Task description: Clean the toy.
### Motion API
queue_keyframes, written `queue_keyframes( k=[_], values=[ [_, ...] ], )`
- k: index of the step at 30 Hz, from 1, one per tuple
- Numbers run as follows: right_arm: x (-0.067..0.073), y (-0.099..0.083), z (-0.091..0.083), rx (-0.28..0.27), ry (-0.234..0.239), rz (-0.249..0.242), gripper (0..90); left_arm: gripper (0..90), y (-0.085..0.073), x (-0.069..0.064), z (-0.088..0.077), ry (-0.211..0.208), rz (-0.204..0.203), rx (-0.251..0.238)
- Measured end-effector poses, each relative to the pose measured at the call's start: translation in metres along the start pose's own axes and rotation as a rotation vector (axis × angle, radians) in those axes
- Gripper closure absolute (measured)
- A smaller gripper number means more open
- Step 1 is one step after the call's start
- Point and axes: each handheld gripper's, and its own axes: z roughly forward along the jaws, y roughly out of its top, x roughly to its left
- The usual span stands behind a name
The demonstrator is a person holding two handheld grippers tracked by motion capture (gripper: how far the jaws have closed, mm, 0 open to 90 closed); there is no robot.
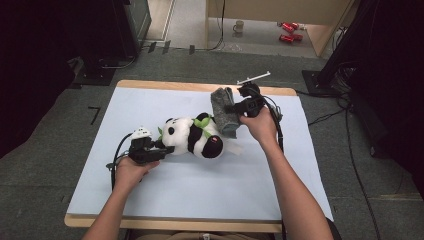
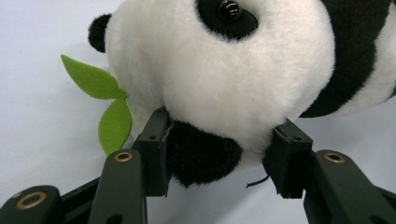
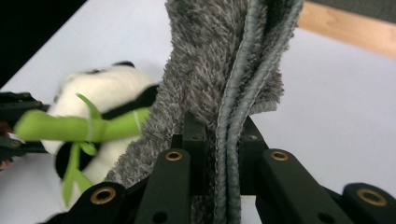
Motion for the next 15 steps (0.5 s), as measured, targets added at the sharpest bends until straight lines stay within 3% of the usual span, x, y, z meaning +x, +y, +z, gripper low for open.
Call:
queue_keyframes(
  k=[6,12,15],
  values=[
    [-0.013,-0.017,0.005,-0.017,0.037,0.027,79.8,49.6,-0.001,-0.001,0.0,0.008,-0.008,0.005],
    [-0.017,-0.042,0.006,-0.09,0.085,0.023,79.8,49.4,-0.002,0.0,0.0,0.001,-0.022,0.013],
    [-0.018,-0.052,0.005,-0.098,0.096,0.038,79.8,49.4,-0.002,0.0,-0.001,0.002,-0.022,0.016]
  ],
)
